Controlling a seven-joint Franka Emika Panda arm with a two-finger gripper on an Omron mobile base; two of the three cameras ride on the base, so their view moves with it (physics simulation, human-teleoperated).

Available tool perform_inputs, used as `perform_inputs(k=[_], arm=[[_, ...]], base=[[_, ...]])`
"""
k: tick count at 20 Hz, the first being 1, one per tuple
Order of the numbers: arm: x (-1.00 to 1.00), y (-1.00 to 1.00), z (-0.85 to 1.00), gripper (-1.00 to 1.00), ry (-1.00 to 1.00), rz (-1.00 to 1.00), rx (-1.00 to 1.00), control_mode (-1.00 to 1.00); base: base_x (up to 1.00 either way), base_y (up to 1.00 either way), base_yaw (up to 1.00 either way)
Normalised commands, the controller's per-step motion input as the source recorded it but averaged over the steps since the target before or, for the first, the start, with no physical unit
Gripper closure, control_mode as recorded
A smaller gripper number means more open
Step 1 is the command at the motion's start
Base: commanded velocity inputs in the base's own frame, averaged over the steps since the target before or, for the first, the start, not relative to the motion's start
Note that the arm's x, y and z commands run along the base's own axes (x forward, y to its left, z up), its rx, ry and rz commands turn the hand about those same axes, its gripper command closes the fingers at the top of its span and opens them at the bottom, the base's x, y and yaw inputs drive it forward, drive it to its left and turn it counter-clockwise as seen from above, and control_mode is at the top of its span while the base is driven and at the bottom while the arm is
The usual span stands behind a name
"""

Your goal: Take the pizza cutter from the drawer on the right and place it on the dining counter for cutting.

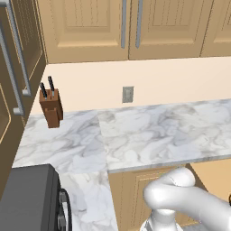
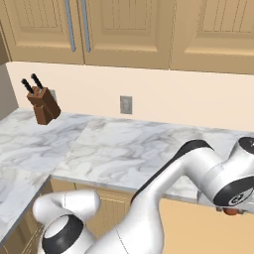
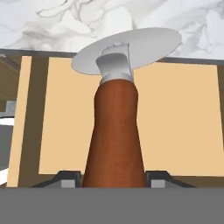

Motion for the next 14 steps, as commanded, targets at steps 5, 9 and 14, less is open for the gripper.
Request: perform_inputs(k=[5,9,14], arm=[[0.00,0.82,0.70,1.00,0.00,0.00,-0.02,-1.00],[0.00,0.88,0.58,1.00,0.00,0.00,-0.04,-1.00],[0.00,0.94,0.41,1.00,0.00,0.00,-0.05,-1.00]], base=[[0.00,0.00,0.00],[0.00,0.00,0.00],[0.00,0.00,0.00]])
